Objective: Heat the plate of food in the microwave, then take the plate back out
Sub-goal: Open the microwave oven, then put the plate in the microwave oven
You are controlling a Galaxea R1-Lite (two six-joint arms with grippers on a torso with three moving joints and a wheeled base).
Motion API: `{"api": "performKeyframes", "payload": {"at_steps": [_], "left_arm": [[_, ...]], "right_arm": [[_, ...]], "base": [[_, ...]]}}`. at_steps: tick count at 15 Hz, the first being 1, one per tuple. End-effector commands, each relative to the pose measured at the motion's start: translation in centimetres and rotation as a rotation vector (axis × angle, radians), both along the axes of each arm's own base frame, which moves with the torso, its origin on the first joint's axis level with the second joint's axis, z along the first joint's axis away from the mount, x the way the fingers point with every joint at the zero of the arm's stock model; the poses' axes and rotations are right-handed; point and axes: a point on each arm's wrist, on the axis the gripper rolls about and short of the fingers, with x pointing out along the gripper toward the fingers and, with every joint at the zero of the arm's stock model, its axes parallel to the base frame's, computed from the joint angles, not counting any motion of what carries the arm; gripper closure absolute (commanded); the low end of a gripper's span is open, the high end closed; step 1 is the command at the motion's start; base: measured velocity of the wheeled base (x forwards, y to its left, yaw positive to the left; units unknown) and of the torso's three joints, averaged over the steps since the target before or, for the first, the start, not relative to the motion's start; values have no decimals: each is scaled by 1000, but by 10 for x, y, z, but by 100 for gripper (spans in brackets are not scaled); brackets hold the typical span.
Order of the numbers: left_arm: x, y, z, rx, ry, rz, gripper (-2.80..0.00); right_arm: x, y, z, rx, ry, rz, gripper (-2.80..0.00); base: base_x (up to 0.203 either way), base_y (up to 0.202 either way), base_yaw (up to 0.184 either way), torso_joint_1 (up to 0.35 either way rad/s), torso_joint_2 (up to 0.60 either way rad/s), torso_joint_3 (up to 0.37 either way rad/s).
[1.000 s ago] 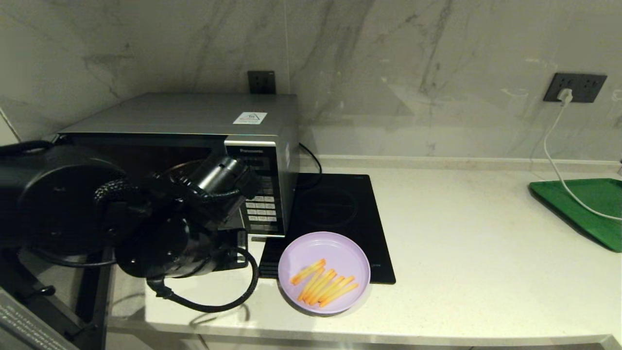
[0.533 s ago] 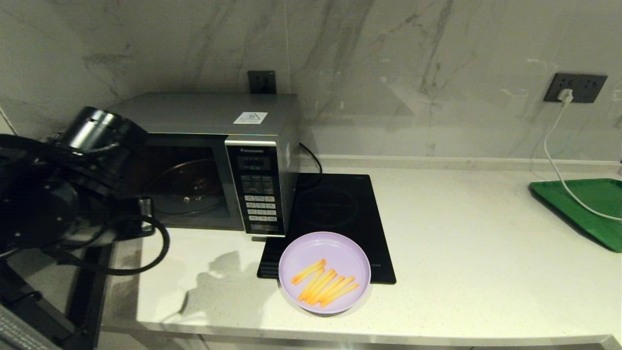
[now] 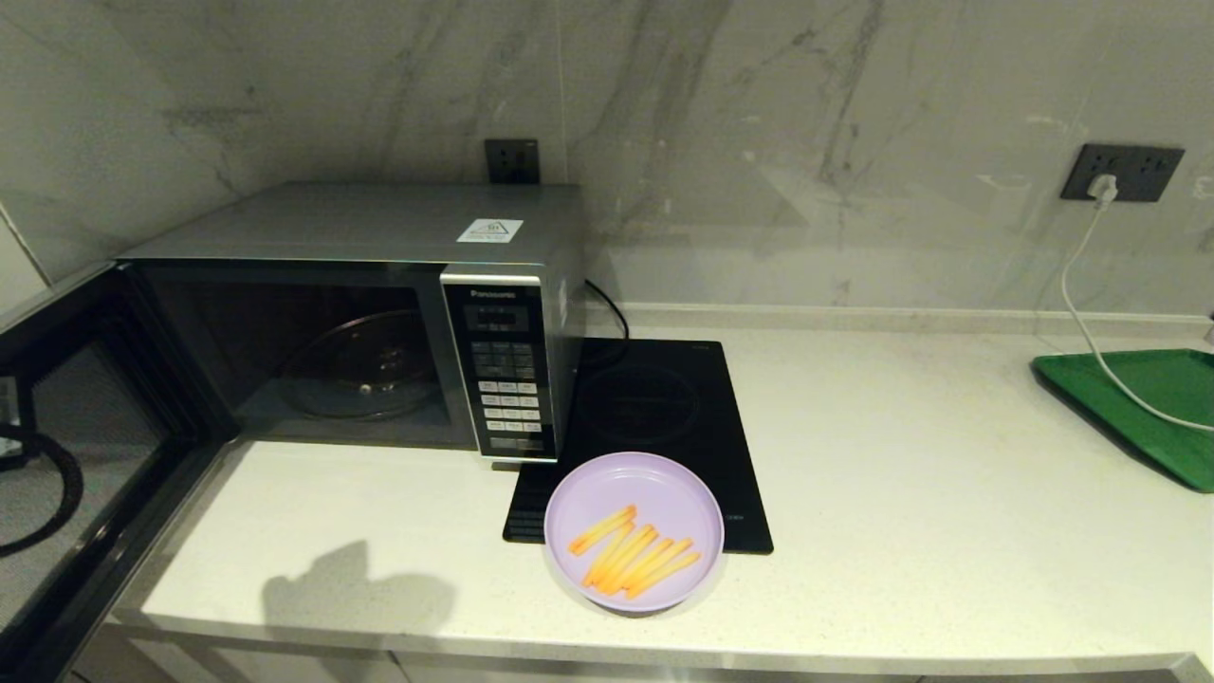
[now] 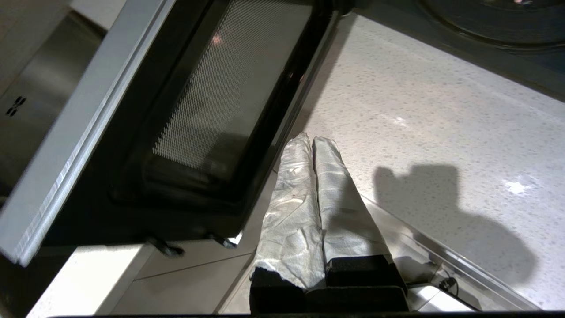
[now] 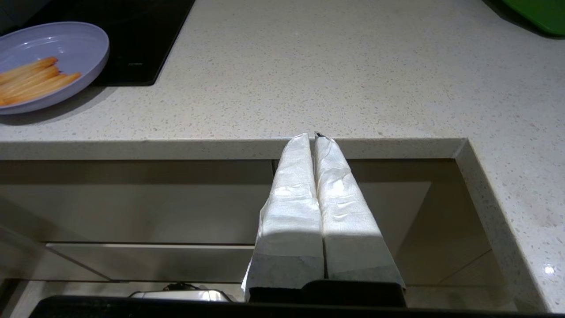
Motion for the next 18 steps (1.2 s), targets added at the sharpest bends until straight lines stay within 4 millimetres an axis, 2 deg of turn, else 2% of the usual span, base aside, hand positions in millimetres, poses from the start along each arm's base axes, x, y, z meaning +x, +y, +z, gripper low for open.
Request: {"api": "performKeyframes", "payload": {"at_steps": [1,4,6,8,11,13,16,17,18], "left_arm": [[-12,0,2,1,-23,-8,0],[-8,-11,-5,-43,5,-127,0],[4,-30,-17,-121,32,-263,0],[31,-59,-37,-213,83,-332,0],[76,-111,-82,-287,214,-348,0],[87,-148,-103,-335,260,-398,0],[98,-174,-127,-357,344,-433,0],[105,-182,-129,-377,348,-436,0],[111,-190,-133,-399,362,-435,-280]], "right_arm": [[0,0,0,0,1,0,0],[0,0,0,0,1,-1,0],[0,0,0,0,1,0,0],[0,0,0,0,1,0,0],[0,0,0,0,1,0,0],[0,0,0,0,1,0,0],[0,0,0,0,1,0,0],[0,0,0,0,1,0,0],[0,0,0,0,1,0,0]], "base": [[0,0,0,0,0,0],[0,0,0,0,0,0],[0,0,0,0,0,0],[0,0,0,0,0,0],[0,0,0,0,0,0],[0,0,0,0,0,0],[0,0,0,0,0,0],[0,0,0,0,0,0],[0,0,0,0,0,0]]}}
